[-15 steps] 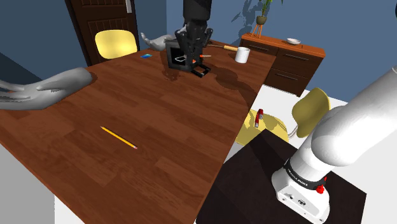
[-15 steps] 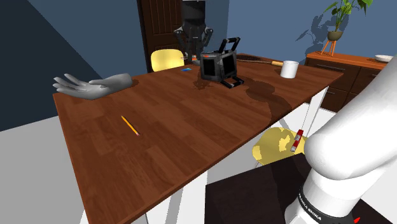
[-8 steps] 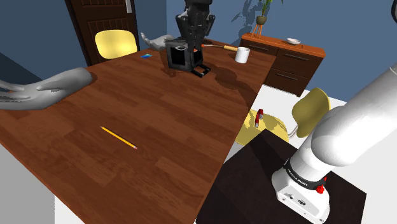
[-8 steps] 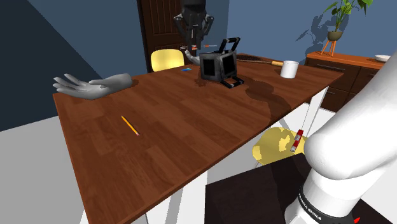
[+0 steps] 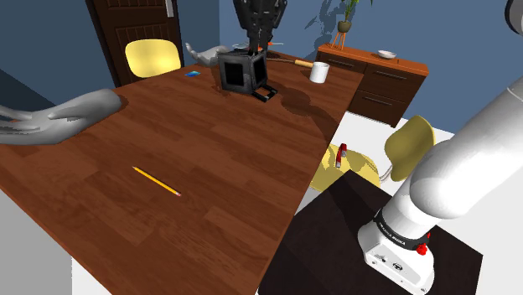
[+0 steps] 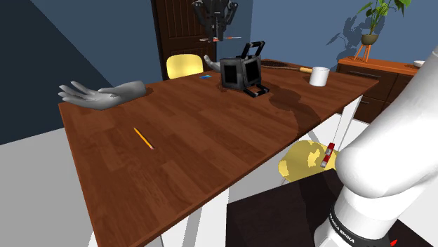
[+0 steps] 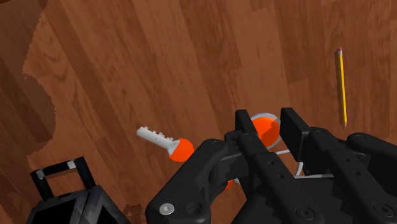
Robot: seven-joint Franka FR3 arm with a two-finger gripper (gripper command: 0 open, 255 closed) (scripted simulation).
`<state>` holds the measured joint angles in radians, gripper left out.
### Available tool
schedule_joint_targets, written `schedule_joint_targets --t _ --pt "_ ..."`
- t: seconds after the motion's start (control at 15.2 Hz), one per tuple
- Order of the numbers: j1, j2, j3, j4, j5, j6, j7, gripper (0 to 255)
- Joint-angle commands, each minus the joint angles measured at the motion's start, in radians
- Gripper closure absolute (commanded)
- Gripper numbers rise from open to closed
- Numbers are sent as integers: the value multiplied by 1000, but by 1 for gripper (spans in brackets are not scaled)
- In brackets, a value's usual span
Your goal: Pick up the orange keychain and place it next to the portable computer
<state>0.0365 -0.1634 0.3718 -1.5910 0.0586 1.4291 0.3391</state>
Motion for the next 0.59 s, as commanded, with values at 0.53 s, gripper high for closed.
schedule_joint_targets --t 0.53 --pt "-95 56 -128 61 -36 -13 -224 255"
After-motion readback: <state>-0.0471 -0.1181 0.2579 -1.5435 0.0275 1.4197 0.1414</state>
